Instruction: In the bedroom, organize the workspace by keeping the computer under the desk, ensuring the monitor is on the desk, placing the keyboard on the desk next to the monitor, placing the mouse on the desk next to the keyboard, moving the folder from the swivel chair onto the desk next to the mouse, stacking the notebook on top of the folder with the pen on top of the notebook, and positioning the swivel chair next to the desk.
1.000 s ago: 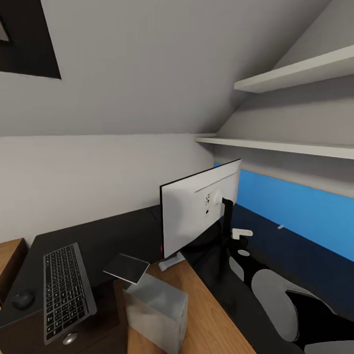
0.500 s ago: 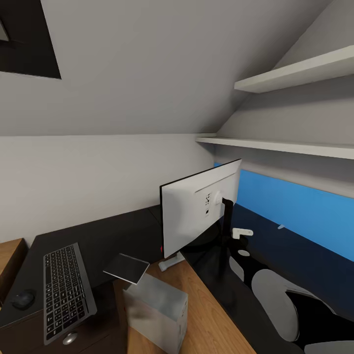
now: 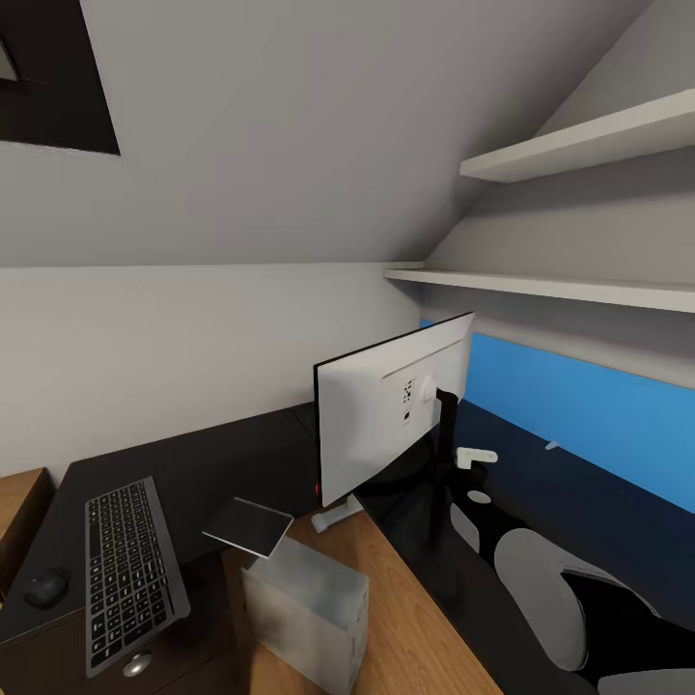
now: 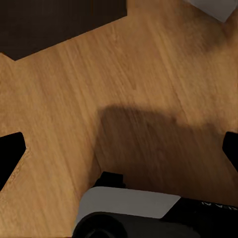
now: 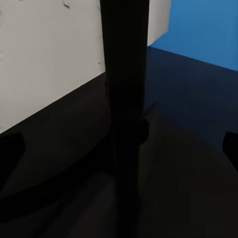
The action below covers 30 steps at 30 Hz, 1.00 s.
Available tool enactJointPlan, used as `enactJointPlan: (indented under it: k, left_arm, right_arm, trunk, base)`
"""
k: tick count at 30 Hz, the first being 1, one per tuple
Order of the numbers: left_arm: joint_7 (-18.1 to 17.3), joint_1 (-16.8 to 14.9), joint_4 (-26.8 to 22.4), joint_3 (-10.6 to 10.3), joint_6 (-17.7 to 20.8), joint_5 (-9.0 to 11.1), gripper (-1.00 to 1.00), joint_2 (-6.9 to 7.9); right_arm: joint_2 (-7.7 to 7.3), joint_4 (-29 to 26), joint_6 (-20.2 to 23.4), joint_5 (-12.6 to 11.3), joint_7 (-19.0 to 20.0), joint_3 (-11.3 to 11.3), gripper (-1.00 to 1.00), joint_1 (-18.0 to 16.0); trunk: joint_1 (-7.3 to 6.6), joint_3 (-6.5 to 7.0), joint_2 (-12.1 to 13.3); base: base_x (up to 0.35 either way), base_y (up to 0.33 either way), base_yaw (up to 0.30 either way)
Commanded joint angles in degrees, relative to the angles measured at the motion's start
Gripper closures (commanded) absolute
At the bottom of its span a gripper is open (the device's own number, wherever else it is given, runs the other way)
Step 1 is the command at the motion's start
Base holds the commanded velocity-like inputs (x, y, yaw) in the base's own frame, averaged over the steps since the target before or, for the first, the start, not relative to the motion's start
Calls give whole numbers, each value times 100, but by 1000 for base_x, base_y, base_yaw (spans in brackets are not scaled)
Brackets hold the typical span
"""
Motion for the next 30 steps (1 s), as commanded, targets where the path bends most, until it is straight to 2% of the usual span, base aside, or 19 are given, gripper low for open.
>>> enactJointPlan:
  k: [1,4,9,14,21,30]
  left_arm:
    - [29,-4,164,-260,-378,59,-100,4]
    - [32,-4,361,-609,-814,68,-100,0]
    - [34,-4,468,-823,-1052,82,-100,-1]
    - [35,-3,548,-900,-1126,91,-100,-39]
    - [35,-6,671,-896,-1128,103,-100,-123]
    - [35,-5,729,-895,-1135,98,-100,-148]
  right_arm:
    - [4,6,-16,62,-20,-43,-100,-5]
    - [6,6,-16,64,-20,-42,-100,-5]
    - [6,6,-16,65,-20,-45,-100,-5]
    - [1,6,-16,68,-20,-46,-100,-5]
    - [-2,0,-23,74,-20,-42,-100,-5]
    - [-4,-3,-24,74,-20,-40,-100,-5]
  trunk:
    - [0,-5,-4]
    - [0,-5,-4]
    - [0,-5,-4]
    - [0,-5,-4]
    - [0,-5,-4]
    - [0,-5,-4]
  base:
    - [0,0,0]
    - [0,0,0]
    - [0,0,0]
    - [129,0,0]
    - [90,0,0]
    - [13,-2,0]
